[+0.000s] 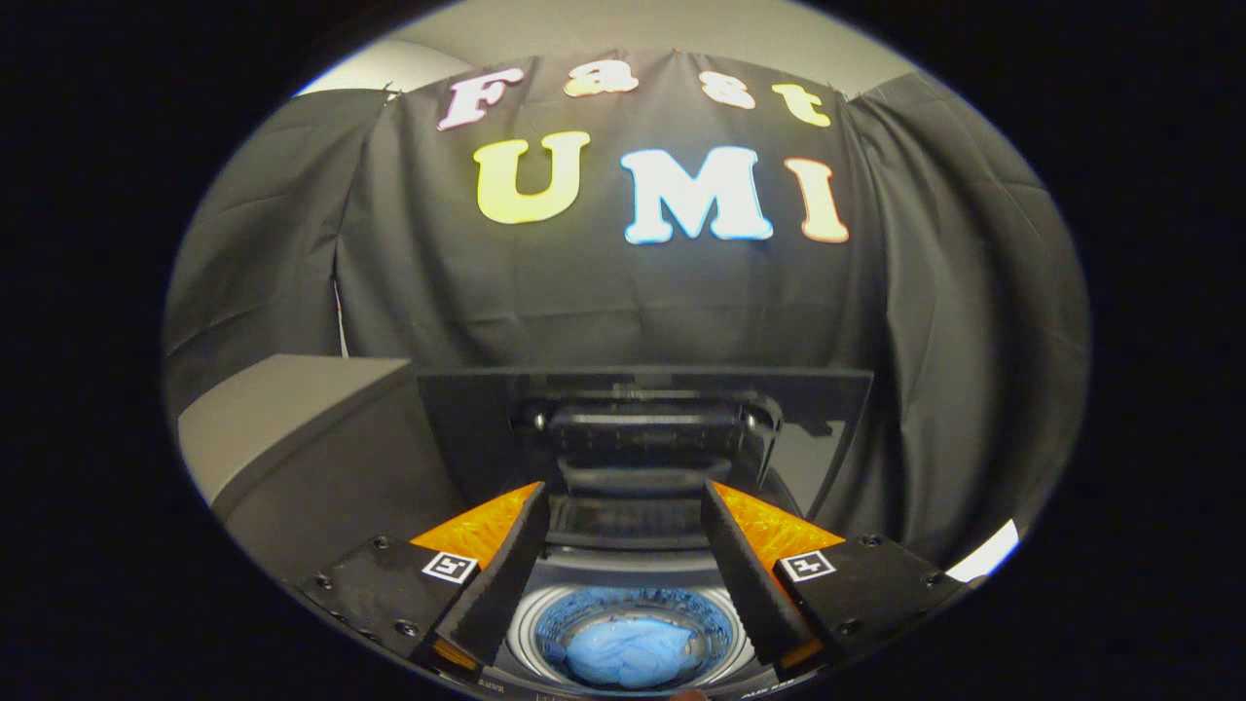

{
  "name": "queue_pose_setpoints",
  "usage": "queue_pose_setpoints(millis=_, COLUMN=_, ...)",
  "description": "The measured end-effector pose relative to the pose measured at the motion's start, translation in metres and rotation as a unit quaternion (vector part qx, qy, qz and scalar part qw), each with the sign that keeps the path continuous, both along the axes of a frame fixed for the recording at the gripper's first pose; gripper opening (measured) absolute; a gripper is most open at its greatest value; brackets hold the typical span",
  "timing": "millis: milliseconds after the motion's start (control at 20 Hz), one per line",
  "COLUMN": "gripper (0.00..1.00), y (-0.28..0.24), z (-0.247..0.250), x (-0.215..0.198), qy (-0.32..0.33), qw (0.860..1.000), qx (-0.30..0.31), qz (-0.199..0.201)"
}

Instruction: Put the clothes into the washing machine and then close the washing machine lid.

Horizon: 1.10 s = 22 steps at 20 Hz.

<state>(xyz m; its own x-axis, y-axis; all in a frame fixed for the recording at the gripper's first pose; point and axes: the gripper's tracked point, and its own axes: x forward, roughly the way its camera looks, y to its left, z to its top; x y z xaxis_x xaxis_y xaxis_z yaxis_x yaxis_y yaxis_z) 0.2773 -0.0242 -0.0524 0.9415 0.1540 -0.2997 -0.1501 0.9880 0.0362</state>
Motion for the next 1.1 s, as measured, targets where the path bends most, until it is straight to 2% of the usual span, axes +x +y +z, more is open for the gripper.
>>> queue_pose_setpoints(millis=350, gripper=0.97, y=0.004, z=0.051, x=0.048, qy=-0.086, qw=0.996, qx=0.001, qz=-0.019)
queue_pose_setpoints(millis=700, gripper=0.98, y=0.005, z=0.042, x=0.1, qy=-0.062, qw=0.998, qx=0.004, qz=-0.027)
queue_pose_setpoints(millis=1100, gripper=0.97, y=0.007, z=0.038, x=0.106, qy=-0.06, qw=0.998, qx=0.019, qz=-0.031)
